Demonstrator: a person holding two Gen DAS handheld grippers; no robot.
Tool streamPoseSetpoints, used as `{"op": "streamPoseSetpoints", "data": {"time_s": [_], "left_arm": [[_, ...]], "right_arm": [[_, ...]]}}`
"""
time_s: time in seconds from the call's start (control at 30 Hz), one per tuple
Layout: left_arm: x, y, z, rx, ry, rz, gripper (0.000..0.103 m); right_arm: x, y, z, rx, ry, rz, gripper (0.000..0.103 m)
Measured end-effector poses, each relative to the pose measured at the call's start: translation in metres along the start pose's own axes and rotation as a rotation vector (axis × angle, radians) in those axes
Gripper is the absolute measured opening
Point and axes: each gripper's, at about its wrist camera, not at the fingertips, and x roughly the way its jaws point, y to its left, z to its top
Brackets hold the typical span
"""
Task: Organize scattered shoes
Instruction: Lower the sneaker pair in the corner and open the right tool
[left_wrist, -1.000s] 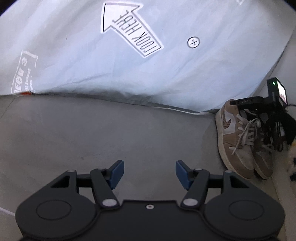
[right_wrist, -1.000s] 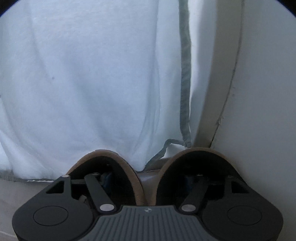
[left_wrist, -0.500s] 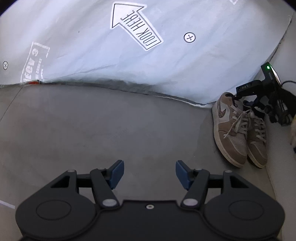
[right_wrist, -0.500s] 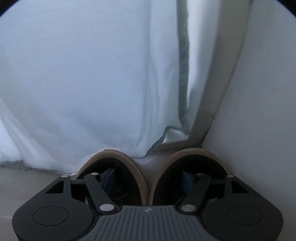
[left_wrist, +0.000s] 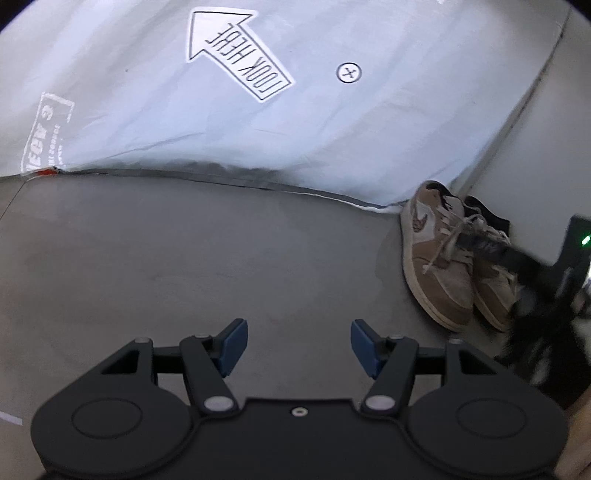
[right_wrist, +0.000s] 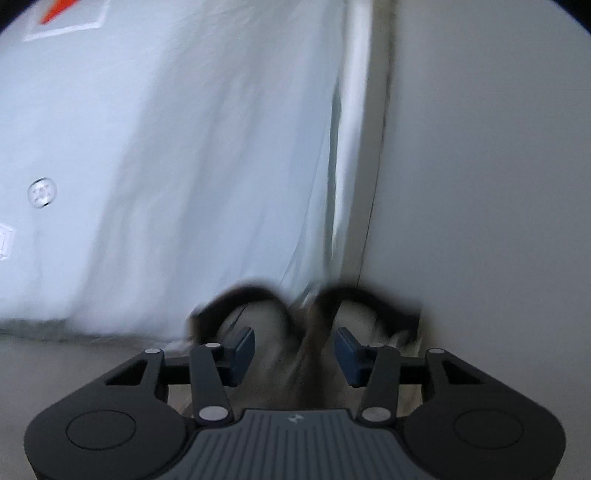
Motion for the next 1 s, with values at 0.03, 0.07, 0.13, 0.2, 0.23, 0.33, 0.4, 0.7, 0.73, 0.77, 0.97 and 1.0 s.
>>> {"op": "streamPoseSetpoints", "data": {"time_s": [0.03,0.07,0.13,0.2,0.23,0.33,0.4,0.7,0.73,0.77,0.97,1.0], "left_arm": [[-0.001,0.0,-0.002,0.002,0.002,0.0,0.063],[-0.003,0.0,-0.004,0.004,0.004,0.0,0.063],[-0.004,0.003,-0.007,0.002,0.009,0.004,0.063],[-0.006,0.006,-0.01,-0.004,0.017,0.012,0.063],[-0.006,0.008,-0.011,-0.005,0.019,0.014,0.063],[-0.007,0.012,-0.012,-0.016,0.019,0.023,0.063],[-0.008,0.014,-0.011,-0.016,0.013,0.029,0.063],[-0.026,0.022,-0.006,-0.017,-0.031,0.044,0.063],[-0.029,0.024,-0.006,-0.021,-0.039,0.046,0.063],[-0.032,0.025,-0.005,-0.026,-0.045,0.047,0.063],[-0.063,0.029,-0.006,-0.051,-0.111,0.042,0.063],[-0.069,0.029,-0.006,-0.053,-0.122,0.04,0.063]], "right_arm": [[-0.002,0.002,-0.009,0.029,0.005,0.002,0.051],[-0.004,0.006,-0.02,0.058,-0.005,-0.011,0.052],[-0.005,0.018,-0.036,0.044,-0.038,-0.013,0.061],[-0.004,0.027,-0.04,-0.008,-0.041,-0.035,0.065],[-0.004,0.03,-0.041,-0.033,-0.042,-0.051,0.065],[0.0,0.027,-0.043,-0.051,-0.041,-0.058,0.065],[0.002,0.023,-0.041,-0.068,-0.036,-0.053,0.064],[0.002,0.016,-0.043,-0.025,-0.017,-0.089,0.061],[0.004,0.012,-0.043,-0.006,-0.011,-0.088,0.061],[0.004,0.012,-0.042,0.0,-0.002,-0.085,0.061],[-0.029,0.011,-0.03,0.001,0.0,-0.083,0.055],[-0.041,0.009,-0.028,0.015,-0.005,-0.074,0.055]]}}
